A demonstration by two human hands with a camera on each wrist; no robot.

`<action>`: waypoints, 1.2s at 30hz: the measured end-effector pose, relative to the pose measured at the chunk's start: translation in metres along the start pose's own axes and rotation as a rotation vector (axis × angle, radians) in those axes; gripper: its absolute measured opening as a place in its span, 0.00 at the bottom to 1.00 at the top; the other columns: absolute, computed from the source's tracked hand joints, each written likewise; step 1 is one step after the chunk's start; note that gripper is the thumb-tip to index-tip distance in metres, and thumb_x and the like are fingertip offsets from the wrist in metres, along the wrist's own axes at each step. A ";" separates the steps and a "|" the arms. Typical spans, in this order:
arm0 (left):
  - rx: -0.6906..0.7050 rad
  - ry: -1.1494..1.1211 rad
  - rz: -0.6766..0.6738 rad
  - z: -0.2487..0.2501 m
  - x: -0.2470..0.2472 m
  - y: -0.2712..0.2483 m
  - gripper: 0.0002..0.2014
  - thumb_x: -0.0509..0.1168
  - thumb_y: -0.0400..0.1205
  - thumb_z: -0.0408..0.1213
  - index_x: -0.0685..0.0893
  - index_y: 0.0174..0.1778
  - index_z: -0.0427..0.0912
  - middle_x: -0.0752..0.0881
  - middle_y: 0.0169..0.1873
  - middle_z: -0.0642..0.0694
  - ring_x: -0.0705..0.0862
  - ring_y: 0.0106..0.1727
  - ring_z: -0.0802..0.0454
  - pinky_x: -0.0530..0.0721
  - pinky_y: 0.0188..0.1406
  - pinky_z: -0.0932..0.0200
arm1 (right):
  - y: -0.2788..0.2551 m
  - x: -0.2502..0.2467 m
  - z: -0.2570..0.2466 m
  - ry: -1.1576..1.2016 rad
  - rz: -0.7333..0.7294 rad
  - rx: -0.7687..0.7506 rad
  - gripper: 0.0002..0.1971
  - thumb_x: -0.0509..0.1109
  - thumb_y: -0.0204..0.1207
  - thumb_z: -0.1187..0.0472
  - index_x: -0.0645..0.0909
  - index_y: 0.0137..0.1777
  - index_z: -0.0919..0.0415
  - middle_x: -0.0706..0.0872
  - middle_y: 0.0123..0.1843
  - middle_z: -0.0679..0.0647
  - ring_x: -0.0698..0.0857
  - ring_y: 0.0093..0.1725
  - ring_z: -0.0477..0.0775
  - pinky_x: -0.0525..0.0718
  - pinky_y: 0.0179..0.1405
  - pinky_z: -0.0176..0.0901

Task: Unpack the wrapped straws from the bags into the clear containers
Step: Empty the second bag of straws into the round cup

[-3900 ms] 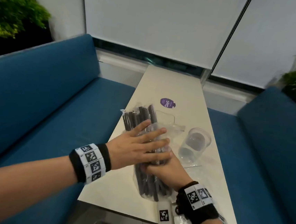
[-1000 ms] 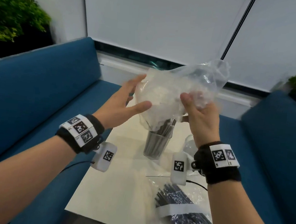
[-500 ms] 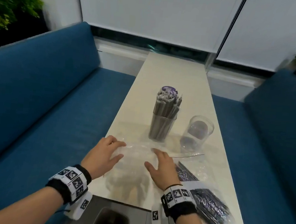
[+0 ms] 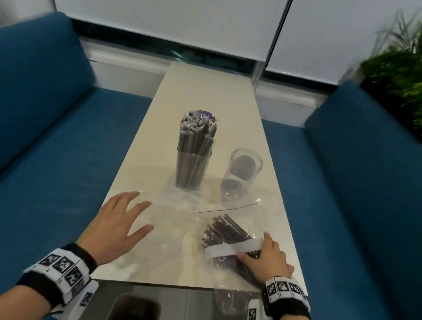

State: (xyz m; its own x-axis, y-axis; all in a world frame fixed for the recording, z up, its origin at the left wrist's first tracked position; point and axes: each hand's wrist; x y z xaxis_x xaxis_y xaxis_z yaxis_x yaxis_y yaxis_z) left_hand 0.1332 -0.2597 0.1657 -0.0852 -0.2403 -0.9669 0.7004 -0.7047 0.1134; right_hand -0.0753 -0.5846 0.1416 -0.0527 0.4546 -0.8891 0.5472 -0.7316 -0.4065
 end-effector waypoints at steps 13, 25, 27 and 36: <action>-0.232 -1.012 -0.310 0.206 0.025 0.043 0.47 0.71 0.67 0.76 0.66 0.79 0.61 0.84 0.68 0.58 0.89 0.61 0.56 0.86 0.57 0.56 | -0.047 -0.040 0.050 0.726 0.267 -0.361 0.10 0.78 0.81 0.54 0.82 0.57 0.43 0.91 0.47 0.39 0.88 0.46 0.28 0.81 0.38 0.20; -0.048 -0.944 -0.319 0.209 -0.026 0.106 0.11 0.64 0.81 0.23 0.88 0.55 0.36 0.91 0.43 0.47 0.88 0.42 0.57 0.85 0.49 0.55 | -0.037 -0.140 0.062 0.620 0.420 -0.600 0.24 0.69 0.81 0.37 0.83 0.71 0.49 0.84 0.63 0.42 0.83 0.63 0.44 0.80 0.64 0.43; -0.020 -0.953 -0.355 0.206 -0.032 0.115 0.15 0.65 0.76 0.29 0.89 0.57 0.32 0.93 0.47 0.41 0.91 0.47 0.47 0.88 0.56 0.50 | -0.034 -0.149 0.048 0.593 0.304 -0.657 0.14 0.72 0.82 0.45 0.88 0.64 0.47 0.90 0.56 0.39 0.87 0.56 0.40 0.84 0.59 0.42; 0.007 -0.822 0.125 0.207 -0.035 0.104 0.26 0.76 0.79 0.46 0.75 0.71 0.51 0.81 0.60 0.51 0.80 0.60 0.58 0.79 0.61 0.66 | -0.048 -0.143 0.032 0.864 0.370 -0.600 0.03 0.84 0.75 0.59 0.95 0.42 0.49 0.93 0.34 0.45 0.88 0.31 0.44 0.86 0.36 0.38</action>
State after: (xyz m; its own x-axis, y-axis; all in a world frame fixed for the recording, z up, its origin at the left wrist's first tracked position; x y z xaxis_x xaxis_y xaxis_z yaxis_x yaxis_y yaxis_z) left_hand 0.0620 -0.4629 0.2587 -0.4990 -0.7264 -0.4726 0.7352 -0.6436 0.2129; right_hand -0.1211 -0.6312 0.2818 0.6683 0.6308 -0.3943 0.7362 -0.6370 0.2285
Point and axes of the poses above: each hand's wrist, its own y-axis towards the middle knuckle, its own x-axis out of the palm, z = x × y
